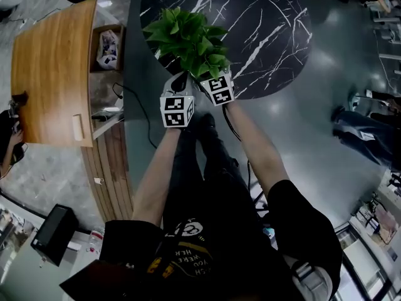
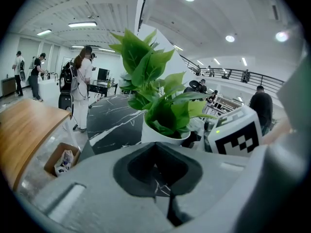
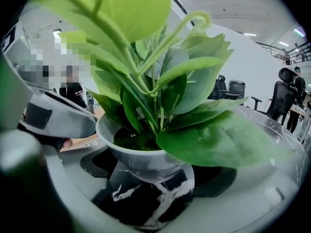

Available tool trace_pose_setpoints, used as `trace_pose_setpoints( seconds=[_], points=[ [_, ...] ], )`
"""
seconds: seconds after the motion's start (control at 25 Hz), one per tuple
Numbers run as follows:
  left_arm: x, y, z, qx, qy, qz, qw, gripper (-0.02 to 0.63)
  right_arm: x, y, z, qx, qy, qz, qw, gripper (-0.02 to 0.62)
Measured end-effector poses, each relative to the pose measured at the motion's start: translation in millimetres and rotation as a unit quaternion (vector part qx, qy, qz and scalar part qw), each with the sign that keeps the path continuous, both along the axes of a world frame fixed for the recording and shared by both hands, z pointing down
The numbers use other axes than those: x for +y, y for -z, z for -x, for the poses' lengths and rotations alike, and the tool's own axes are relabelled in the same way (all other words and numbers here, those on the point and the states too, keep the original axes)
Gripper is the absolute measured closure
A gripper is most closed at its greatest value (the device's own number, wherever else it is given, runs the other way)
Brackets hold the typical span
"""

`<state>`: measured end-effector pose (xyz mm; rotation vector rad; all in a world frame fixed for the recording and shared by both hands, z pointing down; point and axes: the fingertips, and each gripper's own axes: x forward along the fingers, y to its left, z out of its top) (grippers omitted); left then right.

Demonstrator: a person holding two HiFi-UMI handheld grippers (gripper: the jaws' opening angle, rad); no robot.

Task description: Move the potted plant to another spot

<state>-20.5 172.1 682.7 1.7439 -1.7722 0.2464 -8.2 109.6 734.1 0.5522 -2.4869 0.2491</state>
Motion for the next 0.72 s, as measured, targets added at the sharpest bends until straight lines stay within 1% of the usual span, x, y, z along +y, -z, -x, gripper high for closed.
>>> trace_pose_setpoints(
  seconds=[0.2, 0.4, 0.52, 0.72],
  points=[
    [14, 6, -50, -0.001, 0.0, -0.004, 1.0, 0.602, 12, 7, -54, -0.002, -0.004, -0.006, 1.0, 0.12],
    [21, 4, -97, 0.001, -0.003, -0.003, 1.0, 0.603, 16, 0, -114, 0.001, -0.022, 0.0, 1.0, 0.12],
    [23, 3, -120, 0.001, -0.012, -0.001, 0.9999, 0.602, 14, 0, -142, 0.0, -0.035, -0.003, 0.999, 0.12],
    [29, -2, -146, -0.008, -0.036, 0.008, 0.9993, 0.601, 11, -4, -178, -0.002, -0.059, -0.002, 0.998, 0.12]
  ],
)
